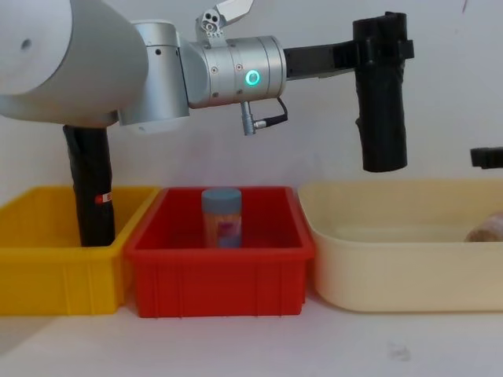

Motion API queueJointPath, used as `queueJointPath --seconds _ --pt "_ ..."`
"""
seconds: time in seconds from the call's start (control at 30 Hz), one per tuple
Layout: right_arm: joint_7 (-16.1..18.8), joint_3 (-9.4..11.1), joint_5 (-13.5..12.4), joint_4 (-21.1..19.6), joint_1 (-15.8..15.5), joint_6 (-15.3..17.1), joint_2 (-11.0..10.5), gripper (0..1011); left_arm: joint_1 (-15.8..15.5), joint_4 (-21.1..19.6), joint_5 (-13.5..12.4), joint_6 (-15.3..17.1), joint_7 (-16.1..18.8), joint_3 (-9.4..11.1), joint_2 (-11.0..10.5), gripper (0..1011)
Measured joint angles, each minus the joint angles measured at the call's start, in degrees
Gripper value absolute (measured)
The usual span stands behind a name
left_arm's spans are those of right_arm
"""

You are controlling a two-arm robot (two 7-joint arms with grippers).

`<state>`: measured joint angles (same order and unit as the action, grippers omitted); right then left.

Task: Pick up the garbage bag with the one hand and transfer it to the other hand.

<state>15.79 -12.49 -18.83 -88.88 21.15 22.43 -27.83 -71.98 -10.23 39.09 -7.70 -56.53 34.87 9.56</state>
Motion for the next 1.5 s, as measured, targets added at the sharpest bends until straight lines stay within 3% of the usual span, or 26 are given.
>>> queueJointPath --seconds 0.3,0.77,0.97,1.5 --pt "4.49 -1.25 -2.21 -0.65 1.21 -0.72 0.41 1001 -0.45 0.87 0.13 -0.27 -0.33 0.15 0.35 429" --pt "9.06 -5.72 -3.85 1.99 6.21 -1.13 3.79 1001 -0.76 1.49 0.22 -0.44 -0.53 0.25 0.6 429" --pt "8.52 -6.87 -3.69 2.98 7.55 -1.2 4.98 1001 -0.79 1.59 0.24 -0.48 -0.56 0.28 0.64 429" --pt "1.84 -7.65 0.01 3.6 8.46 -1.78 6.7 1001 -0.87 1.73 0.24 -0.52 -0.62 0.29 0.71 429"
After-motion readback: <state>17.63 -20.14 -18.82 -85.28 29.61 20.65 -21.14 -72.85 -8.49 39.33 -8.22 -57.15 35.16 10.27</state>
